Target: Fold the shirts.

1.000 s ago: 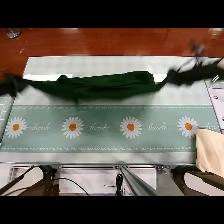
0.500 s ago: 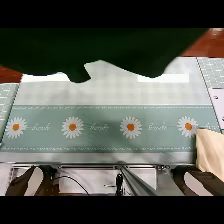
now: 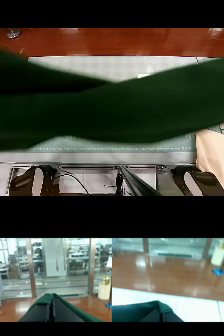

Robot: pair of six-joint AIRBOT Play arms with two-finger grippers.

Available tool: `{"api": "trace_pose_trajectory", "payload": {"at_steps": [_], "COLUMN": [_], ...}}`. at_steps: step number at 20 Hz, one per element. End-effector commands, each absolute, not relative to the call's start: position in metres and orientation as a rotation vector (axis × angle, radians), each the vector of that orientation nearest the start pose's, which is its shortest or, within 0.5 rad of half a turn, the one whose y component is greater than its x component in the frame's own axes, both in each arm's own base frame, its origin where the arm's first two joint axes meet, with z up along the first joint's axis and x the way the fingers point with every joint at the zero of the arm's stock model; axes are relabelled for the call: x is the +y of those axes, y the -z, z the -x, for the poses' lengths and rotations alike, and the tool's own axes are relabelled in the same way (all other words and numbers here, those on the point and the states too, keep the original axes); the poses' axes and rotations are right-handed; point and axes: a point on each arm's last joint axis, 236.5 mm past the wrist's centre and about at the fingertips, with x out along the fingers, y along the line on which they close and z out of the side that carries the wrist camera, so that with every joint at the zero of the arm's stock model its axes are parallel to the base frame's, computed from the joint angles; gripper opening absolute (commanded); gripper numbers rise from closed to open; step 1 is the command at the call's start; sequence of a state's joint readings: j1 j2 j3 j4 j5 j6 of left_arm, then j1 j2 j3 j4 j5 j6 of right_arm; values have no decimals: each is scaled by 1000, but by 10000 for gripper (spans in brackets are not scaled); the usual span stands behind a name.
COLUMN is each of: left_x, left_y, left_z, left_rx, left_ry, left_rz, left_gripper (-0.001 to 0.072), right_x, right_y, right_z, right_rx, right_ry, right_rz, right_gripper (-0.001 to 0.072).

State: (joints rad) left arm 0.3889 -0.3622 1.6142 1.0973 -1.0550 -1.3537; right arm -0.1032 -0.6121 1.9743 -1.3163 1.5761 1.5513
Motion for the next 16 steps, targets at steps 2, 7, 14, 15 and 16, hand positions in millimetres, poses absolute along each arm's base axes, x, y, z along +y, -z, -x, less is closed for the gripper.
{"api": "trace_pose_trajectory", "payload": {"at_steps": [2,7,14,15,16], "left_x": [-10,3,12,11,11], "left_y": [-465,-342,-210,-192,-172], "left_z": [-134,-245,-408,-424,-440], "left_rx": [-56,314,580,612,649], "left_ry": [-47,-2,38,39,40], "left_rz": [-47,33,212,222,233], "left_gripper": [26,27,27,27,27], "right_x": [37,43,41,41,40], "right_y": [-412,-309,-173,-157,-140], "right_z": [-135,-208,-366,-386,-405], "right_rx": [408,676,835,852,873], "right_ry": [-111,-154,-174,-169,-162], "right_rz": [-62,-157,-299,-325,-350], "right_gripper": [17,17,17,17,17]}}
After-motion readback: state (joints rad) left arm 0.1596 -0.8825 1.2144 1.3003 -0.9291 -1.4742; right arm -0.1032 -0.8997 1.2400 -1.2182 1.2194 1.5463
